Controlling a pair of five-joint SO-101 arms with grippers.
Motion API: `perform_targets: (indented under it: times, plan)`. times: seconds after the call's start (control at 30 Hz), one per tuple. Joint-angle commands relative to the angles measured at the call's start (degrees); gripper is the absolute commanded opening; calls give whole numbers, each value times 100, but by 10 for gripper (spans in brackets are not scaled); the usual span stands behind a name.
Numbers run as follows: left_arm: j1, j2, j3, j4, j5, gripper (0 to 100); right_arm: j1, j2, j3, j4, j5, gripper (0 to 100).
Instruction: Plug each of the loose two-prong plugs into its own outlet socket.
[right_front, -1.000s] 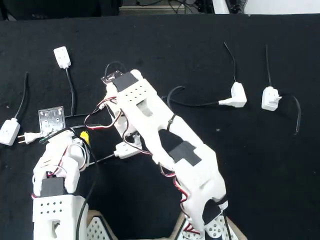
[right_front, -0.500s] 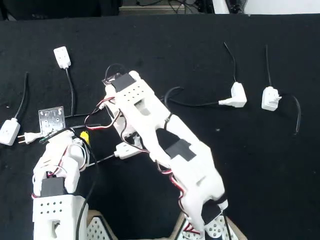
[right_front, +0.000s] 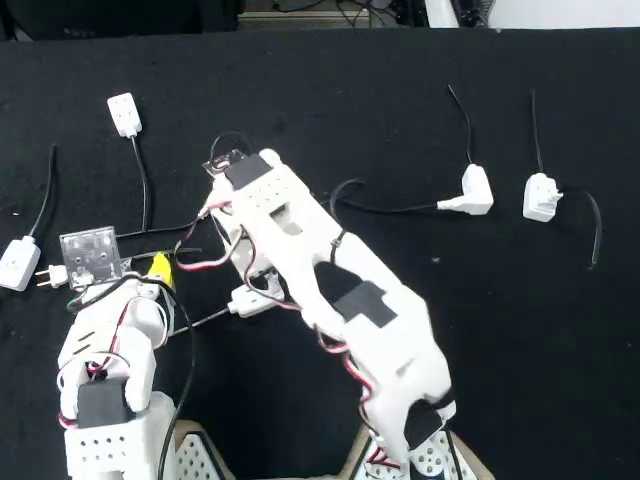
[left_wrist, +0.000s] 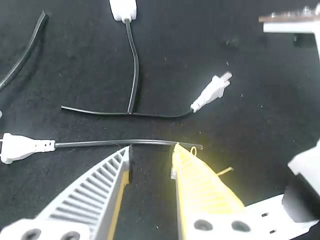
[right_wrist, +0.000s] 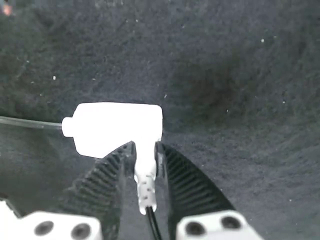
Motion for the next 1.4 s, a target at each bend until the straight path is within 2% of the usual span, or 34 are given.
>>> perform_targets:
  times: [0.0,0.07,0.23,0.43,0.5,0.6,0.8,0.97,1.07,1.17,1.37]
  plan:
    - [-57,123,-57,-176,70,145,-308,-1007,1121,-1055,26,11]
    - [-57,123,-57,-167,70,145,-325,-1244,1367,-1222,62,28]
    - [-57,123,-66,-167,70,145,-325,-1297,1464,-1222,202,208]
    - [-163,123,-84,-158,79,145,-448,-1648,1103,-826,352,175]
    - [-418,123,-92,-202,158,145,-475,-1886,1042,-774,633,185]
    - [-857,123,-189,-202,651,145,-448,-2167,1024,-791,1187,195]
    - [-1244,123,-251,-211,888,145,-475,-2308,1262,-879,3270,211]
    - [-1604,123,-382,-167,967,145,-695,-2299,1982,-1292,4325,269]
    - [-1727,123,-374,-193,1257,145,-1011,-2299,2545,-1635,4756,273]
    - [-1727,123,-365,-202,1257,145,-1187,-2299,2976,-2022,5090,273]
    - [-1719,123,-365,-202,1266,145,-1178,-2299,3451,-2637,5231,271]
